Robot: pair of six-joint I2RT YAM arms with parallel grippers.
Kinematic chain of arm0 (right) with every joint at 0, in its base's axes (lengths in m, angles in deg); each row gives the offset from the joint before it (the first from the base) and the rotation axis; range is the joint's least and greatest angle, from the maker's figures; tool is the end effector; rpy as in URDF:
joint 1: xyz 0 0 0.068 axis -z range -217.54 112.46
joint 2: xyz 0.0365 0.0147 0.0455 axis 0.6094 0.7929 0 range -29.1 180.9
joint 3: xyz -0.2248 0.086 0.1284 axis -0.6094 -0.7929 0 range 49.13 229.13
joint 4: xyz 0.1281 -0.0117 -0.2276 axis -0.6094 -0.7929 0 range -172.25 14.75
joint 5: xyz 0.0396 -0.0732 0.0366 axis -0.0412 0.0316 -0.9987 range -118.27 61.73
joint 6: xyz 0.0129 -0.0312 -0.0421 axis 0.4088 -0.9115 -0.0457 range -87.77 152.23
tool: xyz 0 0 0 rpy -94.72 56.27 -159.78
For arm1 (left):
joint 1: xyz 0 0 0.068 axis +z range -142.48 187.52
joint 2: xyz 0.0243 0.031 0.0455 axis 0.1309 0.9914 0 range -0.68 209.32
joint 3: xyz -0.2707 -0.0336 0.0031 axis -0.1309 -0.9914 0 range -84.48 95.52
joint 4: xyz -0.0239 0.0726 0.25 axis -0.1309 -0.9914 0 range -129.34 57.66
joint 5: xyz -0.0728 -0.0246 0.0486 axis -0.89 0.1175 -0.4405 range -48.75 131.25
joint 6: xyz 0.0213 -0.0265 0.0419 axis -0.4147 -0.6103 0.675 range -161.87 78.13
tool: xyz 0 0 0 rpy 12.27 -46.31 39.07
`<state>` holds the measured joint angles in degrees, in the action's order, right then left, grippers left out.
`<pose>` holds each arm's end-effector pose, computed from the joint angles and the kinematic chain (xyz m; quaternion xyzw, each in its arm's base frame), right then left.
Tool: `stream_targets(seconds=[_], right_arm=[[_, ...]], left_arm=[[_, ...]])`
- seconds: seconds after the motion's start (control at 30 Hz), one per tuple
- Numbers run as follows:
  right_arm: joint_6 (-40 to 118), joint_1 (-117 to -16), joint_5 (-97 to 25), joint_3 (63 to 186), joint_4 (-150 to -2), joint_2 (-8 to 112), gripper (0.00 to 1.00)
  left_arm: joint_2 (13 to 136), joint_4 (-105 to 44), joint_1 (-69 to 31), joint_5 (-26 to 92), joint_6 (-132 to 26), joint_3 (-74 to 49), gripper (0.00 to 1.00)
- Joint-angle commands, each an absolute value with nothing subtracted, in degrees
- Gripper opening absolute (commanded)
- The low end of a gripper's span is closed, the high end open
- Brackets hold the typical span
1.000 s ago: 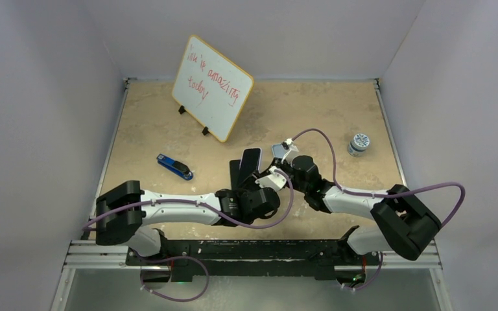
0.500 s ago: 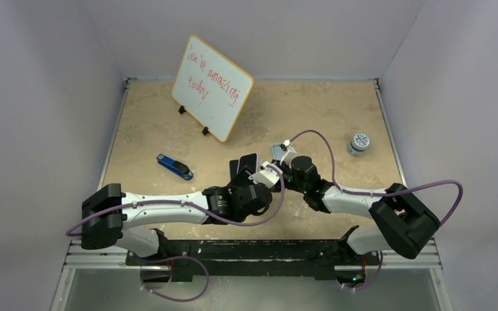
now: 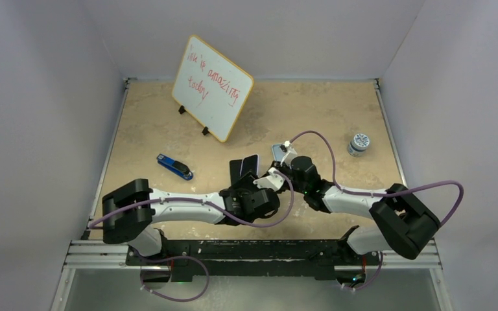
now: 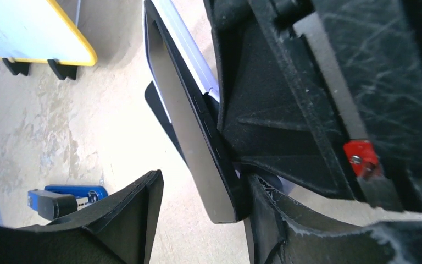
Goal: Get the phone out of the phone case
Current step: Remove the phone from the phone case.
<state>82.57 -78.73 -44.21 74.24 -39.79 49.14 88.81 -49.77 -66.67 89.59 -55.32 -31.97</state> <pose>0.1925 0.1814 0.1791 -0.0178 0.8035 0.4968 0.3275 0.1091 -0.2874 0.1986 0.3313 0.8127 0.0882 0.4711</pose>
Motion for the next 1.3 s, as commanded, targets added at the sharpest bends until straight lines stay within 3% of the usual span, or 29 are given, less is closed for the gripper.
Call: stream_targets(seconds=[0.0, 0.13, 0.27, 0.47, 0.87, 1.27], right_arm=[[83.75, -79.14, -45.98, 76.11, -35.38, 45.88, 0.00], [83.77, -79.12, -45.85, 75.94, -35.35, 45.78, 0.00], [83.81, -79.14, -45.68, 75.70, -36.05, 45.61, 0.00], [83.05, -79.12, -41.39, 75.68, -38.20, 45.08, 0.00], [78.36, -78.15, -32.76, 79.34, -45.05, 46.23, 0.00], [67.03, -72.38, -29.61, 82.80, -59.33, 39.24, 0.00]], left_arm=[[91.21, -51.28, -66.22, 95.74, -56.62, -29.50, 0.54], [92.16, -52.29, -66.22, 98.40, -56.42, -27.89, 0.44], [91.58, -53.30, -66.28, 98.03, -56.66, -27.49, 0.23], [85.94, -54.99, -66.88, 94.19, -57.81, -28.37, 0.00], [71.06, -57.62, -67.10, 87.12, -58.29, -31.38, 0.00], [72.24, -68.63, -60.80, 92.22, -67.23, -32.91, 0.00]])
